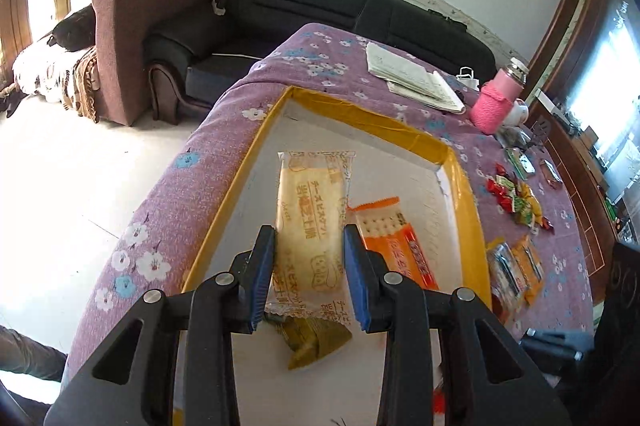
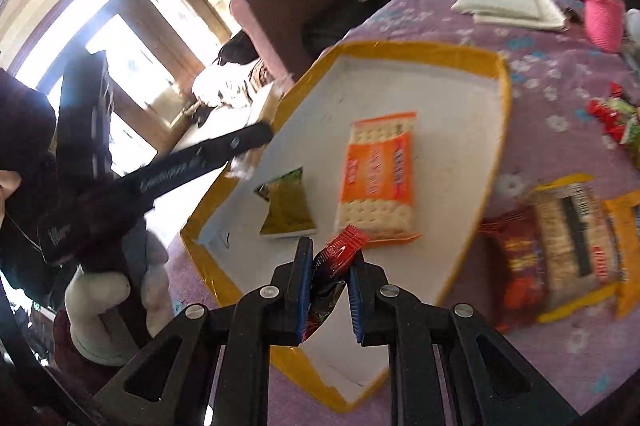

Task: Organize snacks
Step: 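Carry the beige pack and red candy into the tray and open both tools, then grasp the orange-yellow biscuit pack with right tool while left tool approaches clear cracker pack, then grasp the clear black-striped cracker pack with left tool while right tool holds biscuit pack, then carry both held packs into the yellow tray and open both tools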

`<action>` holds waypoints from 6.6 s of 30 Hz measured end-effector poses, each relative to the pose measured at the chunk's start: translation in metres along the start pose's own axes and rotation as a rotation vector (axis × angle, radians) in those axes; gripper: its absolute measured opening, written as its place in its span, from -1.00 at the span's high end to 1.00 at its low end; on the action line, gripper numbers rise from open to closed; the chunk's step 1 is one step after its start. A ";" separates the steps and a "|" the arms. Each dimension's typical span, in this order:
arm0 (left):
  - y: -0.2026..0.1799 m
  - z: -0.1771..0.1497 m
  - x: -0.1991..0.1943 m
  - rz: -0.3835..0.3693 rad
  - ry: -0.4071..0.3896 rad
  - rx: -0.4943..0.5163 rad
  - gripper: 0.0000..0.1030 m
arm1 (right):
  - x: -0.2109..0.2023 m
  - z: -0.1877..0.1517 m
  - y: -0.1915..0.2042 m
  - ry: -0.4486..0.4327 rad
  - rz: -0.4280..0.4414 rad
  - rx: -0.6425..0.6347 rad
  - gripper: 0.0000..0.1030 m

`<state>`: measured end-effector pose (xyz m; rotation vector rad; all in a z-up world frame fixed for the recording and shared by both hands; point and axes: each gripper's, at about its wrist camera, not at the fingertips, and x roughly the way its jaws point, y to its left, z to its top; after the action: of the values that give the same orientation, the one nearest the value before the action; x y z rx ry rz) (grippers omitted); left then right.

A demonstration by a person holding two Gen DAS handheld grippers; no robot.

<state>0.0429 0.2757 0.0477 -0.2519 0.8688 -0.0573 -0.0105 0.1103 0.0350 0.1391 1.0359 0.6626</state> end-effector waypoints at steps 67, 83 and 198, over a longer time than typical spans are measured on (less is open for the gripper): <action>-0.155 -0.077 -0.055 -0.151 0.014 0.238 -0.60 | -0.072 -0.010 -0.210 -0.071 -0.469 0.150 -0.47; -0.197 -0.062 -0.012 -0.202 0.116 0.235 -0.60 | -0.097 -0.046 -0.239 -0.082 -0.495 0.224 -0.40; -0.022 0.033 0.045 0.175 -0.001 0.071 -0.38 | 0.036 0.077 -0.050 -0.061 -0.195 0.058 -0.39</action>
<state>0.0983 0.2539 0.0402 -0.1088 0.8834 0.0745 0.0884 0.1061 0.0276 0.1066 0.9956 0.4490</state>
